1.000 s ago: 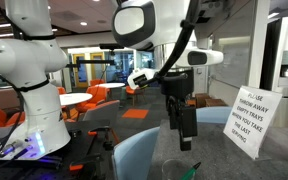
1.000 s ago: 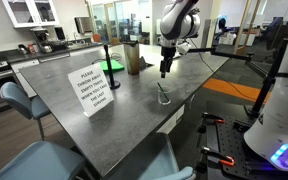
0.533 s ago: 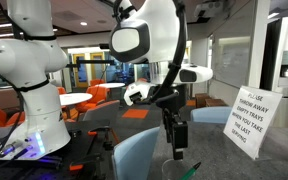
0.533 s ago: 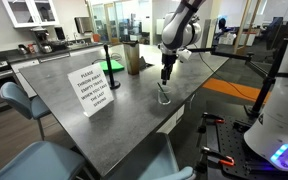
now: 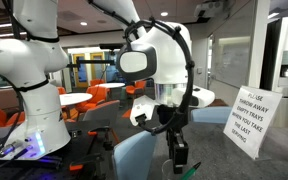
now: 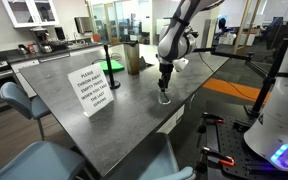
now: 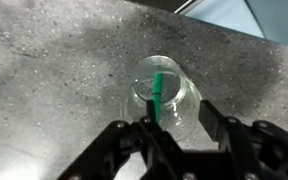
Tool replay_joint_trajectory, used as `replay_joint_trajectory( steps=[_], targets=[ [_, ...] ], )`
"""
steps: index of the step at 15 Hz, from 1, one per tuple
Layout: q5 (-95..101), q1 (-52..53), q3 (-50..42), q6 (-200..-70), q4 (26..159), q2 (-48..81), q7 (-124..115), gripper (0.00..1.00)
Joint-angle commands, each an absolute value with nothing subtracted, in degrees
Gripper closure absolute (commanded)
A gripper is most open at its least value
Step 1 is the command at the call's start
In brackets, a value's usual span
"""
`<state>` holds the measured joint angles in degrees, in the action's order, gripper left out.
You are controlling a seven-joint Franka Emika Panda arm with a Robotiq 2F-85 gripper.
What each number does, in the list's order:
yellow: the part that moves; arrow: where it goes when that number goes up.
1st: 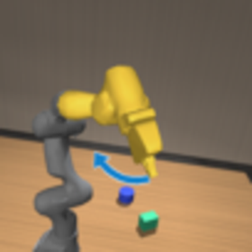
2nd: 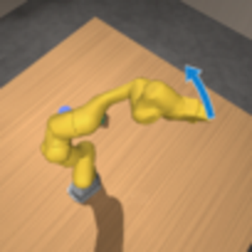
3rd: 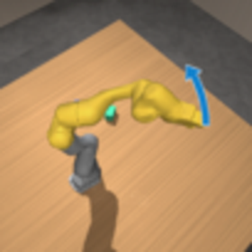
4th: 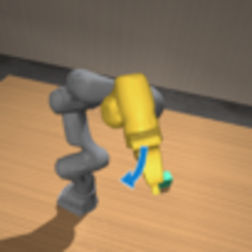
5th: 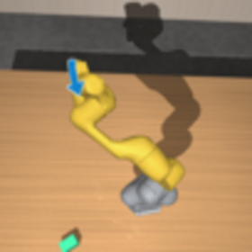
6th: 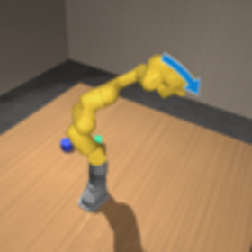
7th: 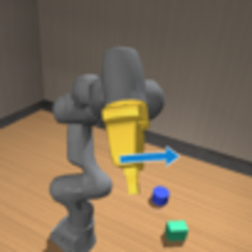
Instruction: Remove the green pen from the glass cup
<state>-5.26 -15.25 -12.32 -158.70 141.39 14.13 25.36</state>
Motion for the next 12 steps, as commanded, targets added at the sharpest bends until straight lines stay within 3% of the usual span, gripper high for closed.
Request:
replay_joint_trajectory(
  steps=[1,8,12],
  targets=[
    [-6.74,-17.88,-9.77,-159.39,139.39,15.77,24.56,0.56],
    [-10.44,-21.62,-5.75,-158.64,138.96,14.63,27.84,0.50],
    [-12.37,-23.42,-5.21,-158.34,138.41,14.42,28.55,0.58]
  ],
)
